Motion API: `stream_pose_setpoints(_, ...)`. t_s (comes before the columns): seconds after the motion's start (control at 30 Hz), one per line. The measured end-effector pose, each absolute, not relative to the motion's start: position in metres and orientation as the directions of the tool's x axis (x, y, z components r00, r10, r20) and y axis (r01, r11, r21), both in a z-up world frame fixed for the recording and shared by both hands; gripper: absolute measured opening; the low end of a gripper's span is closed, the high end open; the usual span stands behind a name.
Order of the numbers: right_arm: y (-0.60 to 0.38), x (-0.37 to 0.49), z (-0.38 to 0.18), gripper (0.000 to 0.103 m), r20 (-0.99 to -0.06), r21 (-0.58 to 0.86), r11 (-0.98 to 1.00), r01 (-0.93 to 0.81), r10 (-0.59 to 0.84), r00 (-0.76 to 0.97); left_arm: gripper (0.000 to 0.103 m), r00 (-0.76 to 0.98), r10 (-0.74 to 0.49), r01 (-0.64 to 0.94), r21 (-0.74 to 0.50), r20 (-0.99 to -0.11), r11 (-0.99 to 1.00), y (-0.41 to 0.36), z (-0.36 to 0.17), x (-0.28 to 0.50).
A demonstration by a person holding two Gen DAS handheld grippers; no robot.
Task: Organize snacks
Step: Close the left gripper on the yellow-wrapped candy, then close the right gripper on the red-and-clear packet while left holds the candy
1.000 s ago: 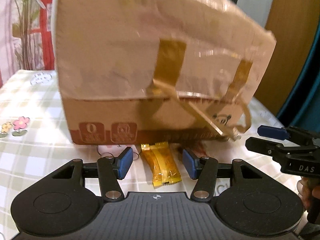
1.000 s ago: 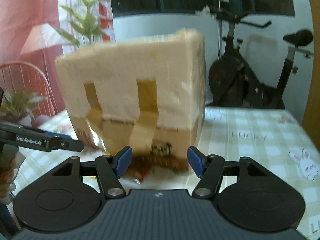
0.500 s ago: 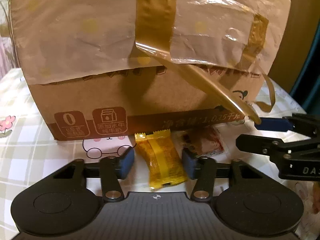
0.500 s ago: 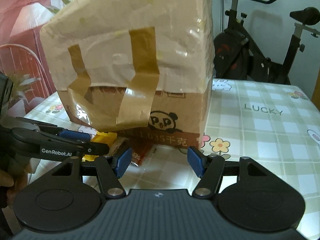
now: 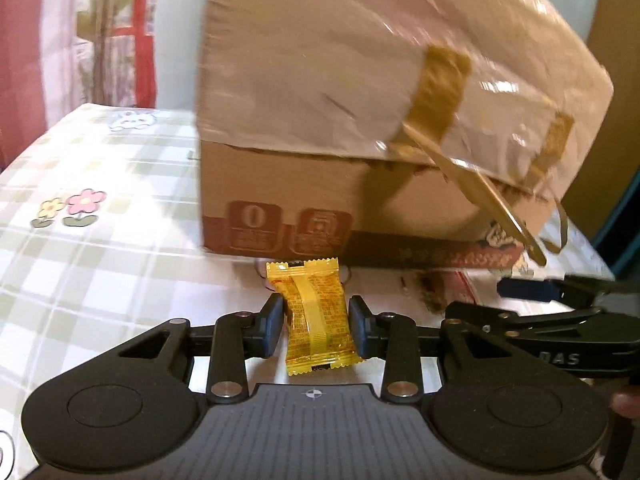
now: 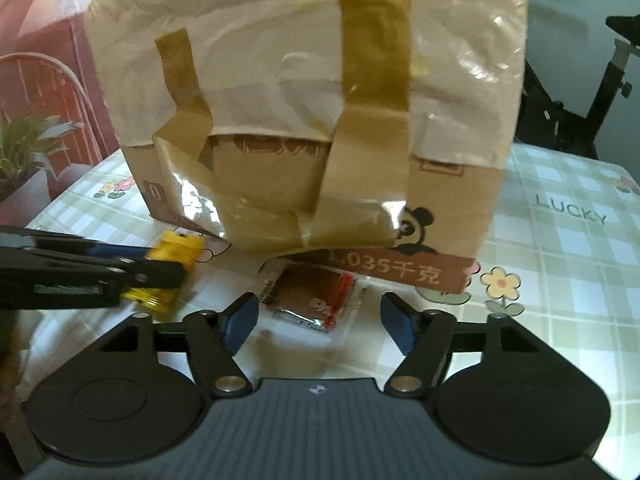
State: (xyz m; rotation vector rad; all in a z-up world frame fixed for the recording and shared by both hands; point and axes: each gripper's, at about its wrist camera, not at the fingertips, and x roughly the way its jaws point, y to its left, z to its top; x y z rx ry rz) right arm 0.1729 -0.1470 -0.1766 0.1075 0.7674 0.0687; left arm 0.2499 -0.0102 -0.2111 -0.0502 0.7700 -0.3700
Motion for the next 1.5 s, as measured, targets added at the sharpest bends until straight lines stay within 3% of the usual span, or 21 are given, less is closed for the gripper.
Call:
stream_pose_setpoints(0.1,-0.142,0.178,-0.18,0.081,-0.699,0.122,0.992,0.027,0.067,0.712,0.037,0.675,-0.351,0.289,-0.205,-0.649,0.935,-0.006,-0.206,0.247)
stream_pose_setpoints(0.47,-0.116,0.209,-0.188,0.083,-0.727,0.045,0.987,0.152,-0.072,0.683,0.037,0.696,-0.368,0.262,-0.258,-0.617,0.93,0.008,-0.206,0.241)
stream_pose_setpoints(0.83,-0.094,0.222,-0.199,0.087,-0.715,-0.013,0.986,0.167,-0.126,0.688,0.037,0.696,-0.38,0.264,-0.275,-0.608,0.924,0.01,-0.209,0.24)
stream_pose_setpoints(1.07,-0.092,0.2,-0.2,0.063,-0.702,-0.035,0.996,0.085,-0.084,0.707,0.037,0.693,-0.386,0.279,-0.267,-0.609,0.923,0.008,-0.208,0.238)
stream_pose_setpoints(1.5,-0.111,0.162,-0.197,0.06,-0.698,0.014,0.999,0.04,-0.019,0.716,0.037,0.68,-0.395,0.31,-0.246,-0.618,0.918,0.0,-0.205,0.228)
